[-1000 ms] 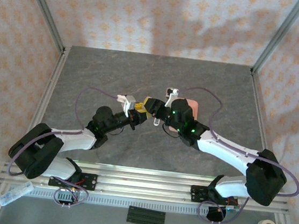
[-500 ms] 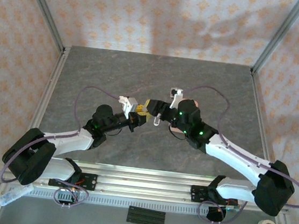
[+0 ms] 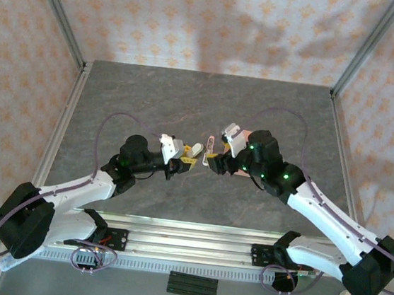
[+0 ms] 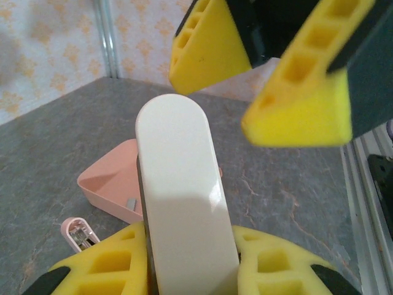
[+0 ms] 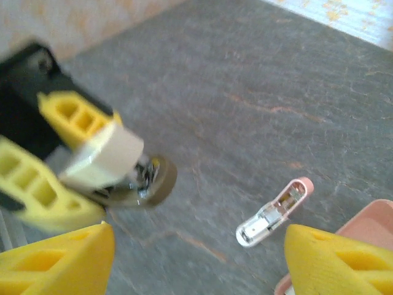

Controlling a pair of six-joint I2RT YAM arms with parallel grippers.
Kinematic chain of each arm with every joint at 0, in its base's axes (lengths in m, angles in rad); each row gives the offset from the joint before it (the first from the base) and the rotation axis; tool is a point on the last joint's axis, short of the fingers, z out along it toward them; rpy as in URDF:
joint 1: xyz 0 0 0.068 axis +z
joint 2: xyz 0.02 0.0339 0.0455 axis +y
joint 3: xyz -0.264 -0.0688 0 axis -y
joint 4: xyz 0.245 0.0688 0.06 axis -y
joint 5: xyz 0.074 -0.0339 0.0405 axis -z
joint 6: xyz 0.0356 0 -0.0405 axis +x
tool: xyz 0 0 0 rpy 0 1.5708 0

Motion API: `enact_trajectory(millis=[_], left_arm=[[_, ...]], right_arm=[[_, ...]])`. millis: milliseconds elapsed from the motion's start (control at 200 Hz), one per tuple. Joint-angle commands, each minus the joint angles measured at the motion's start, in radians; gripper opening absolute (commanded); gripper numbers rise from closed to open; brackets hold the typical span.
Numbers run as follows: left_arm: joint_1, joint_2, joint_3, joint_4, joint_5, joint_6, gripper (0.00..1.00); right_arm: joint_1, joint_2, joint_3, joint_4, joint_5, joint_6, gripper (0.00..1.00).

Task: Load the staples into the stapler

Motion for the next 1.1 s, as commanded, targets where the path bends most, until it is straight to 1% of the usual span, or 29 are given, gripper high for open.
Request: enact_trajectory(millis=[0,150,305,400,546,656,721,771,876,961,1096], left_arm=[[0.008,-0.024,0.033,-0.059,0.077,0.085,0.0],[0.008,-0.027,0.036,-0.07,0.115,0.108,0.0],[0.007,-0.026,0.041,-0.082,0.148,0.106,0.0],[0.008,-0.021,0.042,-0.079,0.161,0.102,0.0],[0.008,-0.018,0.038,-0.056,0.171,0.094,0.0],[0.008,-0.017,0.038,-0.052,0.178,0.091,0.0],[0.008,-0.014,0.038,-0.046,0.182,0.091,0.0],[0.008,-0.01,0.036,-0.038,0.184,0.086,0.0],[0.008,0.003,0.033,-0.007,0.197,0.067,0.0],[0.008,0.014,0.031,0.02,0.208,0.05,0.0],[0.007,0.025,0.027,0.043,0.217,0.034,0.0]], right_arm=[[-0.007,0.0,0.041,-0.154,-0.036,-0.359,0.72],[-0.008,0.03,0.057,-0.154,-0.038,-0.52,0.7],[-0.008,0.065,0.075,-0.14,-0.067,-0.626,0.7],[-0.009,0.095,0.1,-0.149,-0.101,-0.664,0.7],[-0.012,0.137,0.128,-0.159,-0.214,-0.707,0.66],[-0.018,0.175,0.16,-0.205,-0.292,-0.753,0.64],[-0.022,0.19,0.176,-0.24,-0.339,-0.794,0.6],[-0.024,0.196,0.181,-0.249,-0.354,-0.817,0.56],[-0.036,0.209,0.19,-0.264,-0.396,-0.835,0.54],[-0.051,0.226,0.209,-0.298,-0.432,-0.855,0.49],[-0.058,0.238,0.215,-0.301,-0.467,-0.862,0.47]])
